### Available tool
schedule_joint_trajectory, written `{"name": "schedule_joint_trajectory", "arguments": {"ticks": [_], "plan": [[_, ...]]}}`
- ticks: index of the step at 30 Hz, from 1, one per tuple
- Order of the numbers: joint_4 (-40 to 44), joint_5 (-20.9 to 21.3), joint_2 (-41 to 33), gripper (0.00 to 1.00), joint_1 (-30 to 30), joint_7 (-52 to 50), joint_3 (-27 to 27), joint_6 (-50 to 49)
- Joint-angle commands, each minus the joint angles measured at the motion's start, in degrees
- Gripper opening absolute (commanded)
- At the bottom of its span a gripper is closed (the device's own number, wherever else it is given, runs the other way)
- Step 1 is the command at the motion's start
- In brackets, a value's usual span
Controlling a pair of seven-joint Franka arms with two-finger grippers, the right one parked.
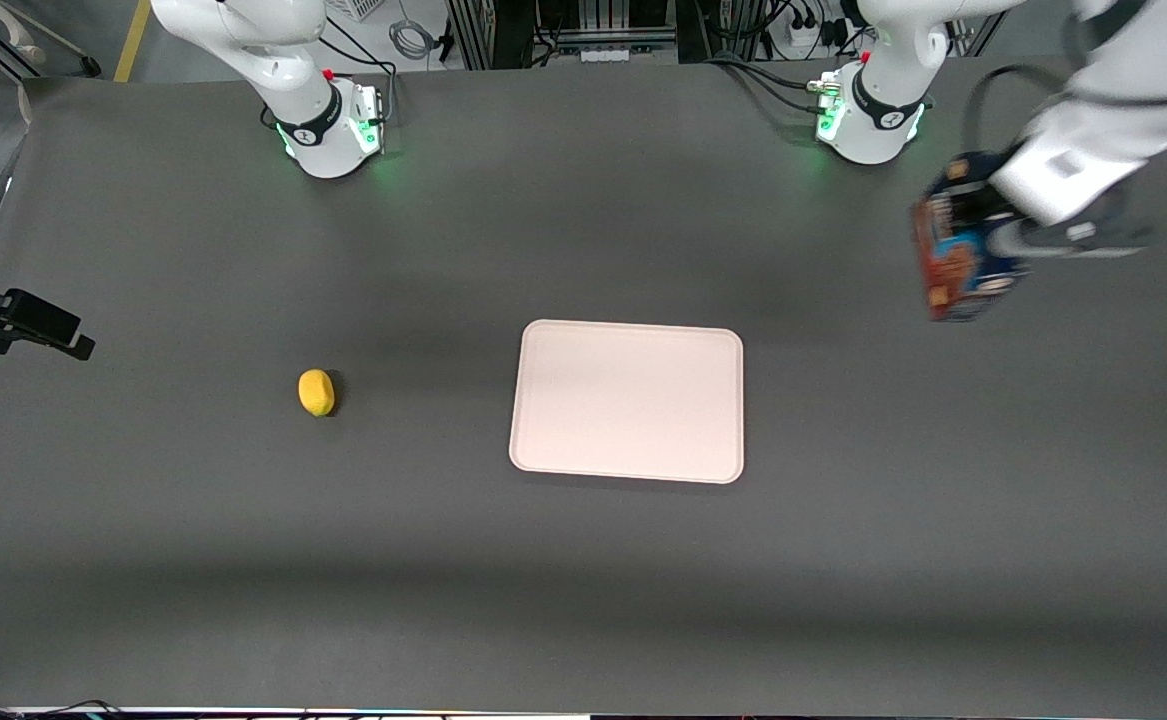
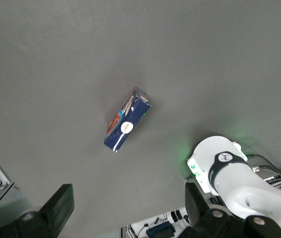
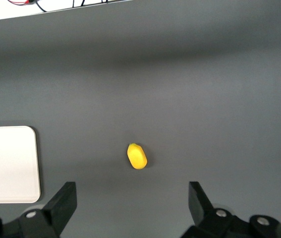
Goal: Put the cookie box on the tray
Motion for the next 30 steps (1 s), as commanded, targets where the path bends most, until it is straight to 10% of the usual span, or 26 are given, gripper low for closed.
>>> {"name": "schedule_joint_trajectory", "arguments": {"ticks": [1,15,30], "plan": [[2.96,-2.20,8.00,0.00,0.05,-9.64,-6.22,2.97],[3.31,0.52,25.58,0.00,-4.69,-20.02,-15.55,24.41],[3.39,16.86,41.22,0.00,-8.13,-26.25,-15.55,40.32]]}}
